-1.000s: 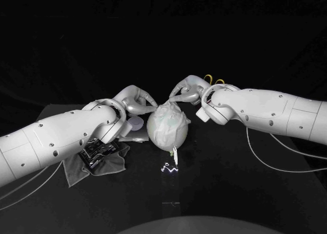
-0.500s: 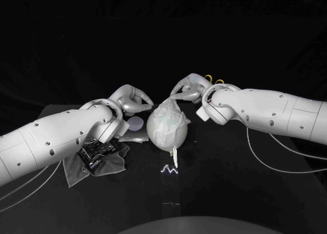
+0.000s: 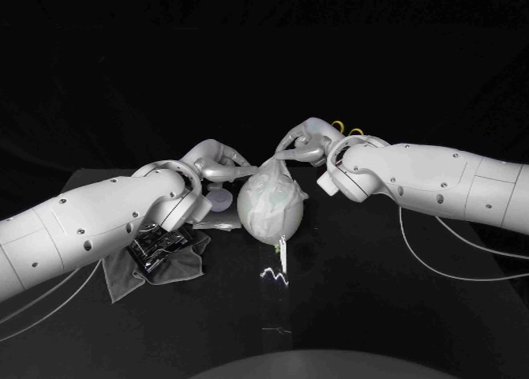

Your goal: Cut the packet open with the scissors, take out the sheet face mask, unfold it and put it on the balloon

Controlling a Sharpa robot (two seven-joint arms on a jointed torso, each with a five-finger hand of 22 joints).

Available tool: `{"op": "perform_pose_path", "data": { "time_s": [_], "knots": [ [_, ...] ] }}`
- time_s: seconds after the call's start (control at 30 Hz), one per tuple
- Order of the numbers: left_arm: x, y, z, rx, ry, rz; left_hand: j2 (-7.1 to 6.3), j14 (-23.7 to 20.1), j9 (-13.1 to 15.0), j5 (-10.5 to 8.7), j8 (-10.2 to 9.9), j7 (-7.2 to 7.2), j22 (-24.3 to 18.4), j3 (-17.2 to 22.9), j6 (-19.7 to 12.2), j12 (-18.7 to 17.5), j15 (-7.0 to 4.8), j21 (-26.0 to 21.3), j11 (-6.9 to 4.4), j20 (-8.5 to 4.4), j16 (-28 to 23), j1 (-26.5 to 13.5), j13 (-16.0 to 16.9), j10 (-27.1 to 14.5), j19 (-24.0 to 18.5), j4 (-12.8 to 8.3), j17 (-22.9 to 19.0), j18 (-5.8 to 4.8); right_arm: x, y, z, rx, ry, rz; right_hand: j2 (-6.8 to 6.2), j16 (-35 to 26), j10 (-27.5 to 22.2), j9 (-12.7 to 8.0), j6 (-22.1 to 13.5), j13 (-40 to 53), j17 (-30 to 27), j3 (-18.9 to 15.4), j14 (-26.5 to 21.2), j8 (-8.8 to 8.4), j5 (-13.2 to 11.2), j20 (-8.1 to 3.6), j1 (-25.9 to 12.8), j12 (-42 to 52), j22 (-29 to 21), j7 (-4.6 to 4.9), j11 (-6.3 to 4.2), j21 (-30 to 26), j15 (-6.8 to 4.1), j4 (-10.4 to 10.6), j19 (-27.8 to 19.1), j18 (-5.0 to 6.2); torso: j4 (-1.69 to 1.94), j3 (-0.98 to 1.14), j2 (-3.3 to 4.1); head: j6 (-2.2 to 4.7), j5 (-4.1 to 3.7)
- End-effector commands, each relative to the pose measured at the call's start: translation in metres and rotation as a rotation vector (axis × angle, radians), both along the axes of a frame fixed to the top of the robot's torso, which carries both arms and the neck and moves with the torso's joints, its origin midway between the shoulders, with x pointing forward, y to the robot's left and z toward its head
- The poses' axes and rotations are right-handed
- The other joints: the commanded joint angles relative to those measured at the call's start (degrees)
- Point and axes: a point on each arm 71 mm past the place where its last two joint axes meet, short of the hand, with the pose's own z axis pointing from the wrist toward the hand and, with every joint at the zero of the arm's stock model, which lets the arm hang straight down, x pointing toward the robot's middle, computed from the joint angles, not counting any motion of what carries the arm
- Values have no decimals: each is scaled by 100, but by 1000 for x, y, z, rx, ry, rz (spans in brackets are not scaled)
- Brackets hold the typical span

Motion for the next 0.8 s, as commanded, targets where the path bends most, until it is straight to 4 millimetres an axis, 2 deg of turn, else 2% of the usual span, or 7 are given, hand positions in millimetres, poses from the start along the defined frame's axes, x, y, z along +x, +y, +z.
{"op": "perform_pose_path", "data": {
  "time_s": [0.03,0.3,0.47,0.8],
  "knots": [
    [-1,-4,-1,32,16,-37,6,607,-22,-20,-41,4,-1,-108,-27,-15,52,-32,4,31,38,60,-12,-43,-16,26,1506,20,0,2,1,4,-11,10,52,20,609,103,47,1505,1505,22,609,18,14,-24,-12,40,1507,-11,-35,37,-36,0,624,-80,-1,-1,3,5,6],
    [0,-6,-2,64,16,-47,30,607,-79,-20,-114,33,-9,-370,-57,-39,79,-39,25,60,38,213,-54,-102,-22,94,1506,24,0,2,1,4,-9,13,52,20,609,103,47,1505,1505,22,609,18,14,-24,-12,40,1507,-11,-35,37,-36,0,624,-80,-5,-3,4,-6,11],
    [-1,-8,-3,86,19,-65,93,607,-96,-19,-108,15,27,-455,31,76,70,-22,8,63,38,453,89,-1,0,62,1506,18,0,3,1,4,-9,14,52,20,609,103,47,1505,1505,22,609,18,14,-24,-12,40,1507,-11,-35,37,-36,0,624,-80,-2,-1,2,-17,2],
    [-1,-4,-5,109,28,-60,148,607,-106,-19,-95,-3,84,-503,110,194,55,4,-9,53,38,532,246,114,35,79,1506,7,-1,1,1,4,-9,11,52,20,609,103,47,1505,1505,22,609,18,14,-24,-12,40,1507,-11,-35,37,-36,0,624,-80,-3,-2,5,-17,-7]
  ]
}}
